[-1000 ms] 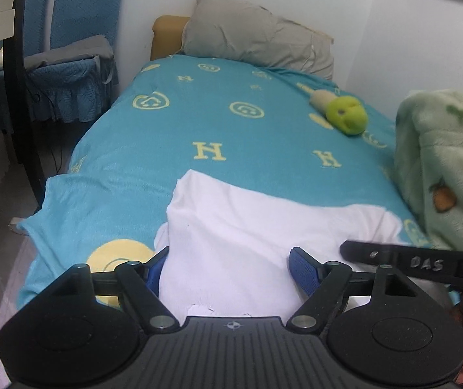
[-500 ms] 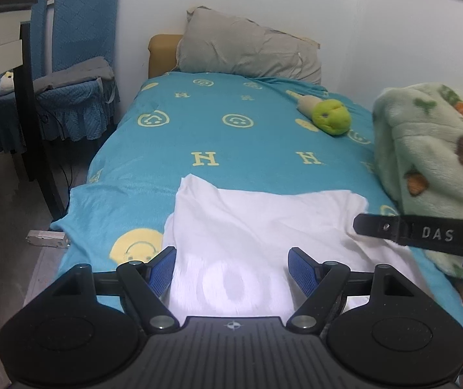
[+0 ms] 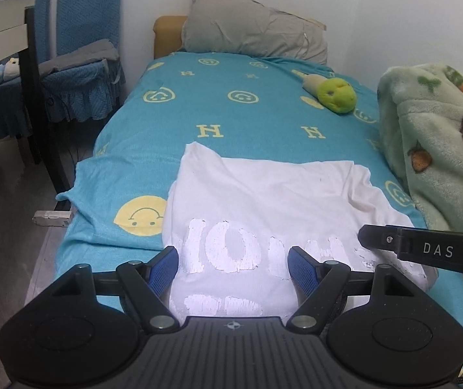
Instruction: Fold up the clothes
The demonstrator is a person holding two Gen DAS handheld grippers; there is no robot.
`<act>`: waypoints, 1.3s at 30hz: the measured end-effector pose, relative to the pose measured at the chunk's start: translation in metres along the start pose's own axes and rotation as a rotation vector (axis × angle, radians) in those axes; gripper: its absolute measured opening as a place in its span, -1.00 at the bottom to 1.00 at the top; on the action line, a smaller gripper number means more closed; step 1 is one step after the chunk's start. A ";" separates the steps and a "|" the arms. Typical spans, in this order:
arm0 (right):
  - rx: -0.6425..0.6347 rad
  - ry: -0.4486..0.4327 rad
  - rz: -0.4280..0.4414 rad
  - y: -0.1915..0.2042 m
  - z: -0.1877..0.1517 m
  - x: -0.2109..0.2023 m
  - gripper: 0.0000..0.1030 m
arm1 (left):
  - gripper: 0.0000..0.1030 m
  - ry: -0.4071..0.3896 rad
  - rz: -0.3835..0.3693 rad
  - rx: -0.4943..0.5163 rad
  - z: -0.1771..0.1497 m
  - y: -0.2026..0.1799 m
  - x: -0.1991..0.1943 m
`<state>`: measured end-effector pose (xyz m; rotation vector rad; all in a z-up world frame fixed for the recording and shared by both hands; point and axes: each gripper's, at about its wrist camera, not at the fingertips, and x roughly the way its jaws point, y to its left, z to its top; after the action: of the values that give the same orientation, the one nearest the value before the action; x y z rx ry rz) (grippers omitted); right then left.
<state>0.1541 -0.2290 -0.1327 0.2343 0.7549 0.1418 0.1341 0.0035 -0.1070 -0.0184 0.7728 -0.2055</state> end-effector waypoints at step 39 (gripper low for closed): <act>0.252 0.057 0.026 -0.024 -0.011 -0.003 -0.39 | 0.58 0.205 -0.279 -0.634 -0.042 0.040 0.018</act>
<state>0.1449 -0.2514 -0.1446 0.4809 0.8264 0.0781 0.1246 0.0414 -0.1528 -0.7170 1.0145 -0.2213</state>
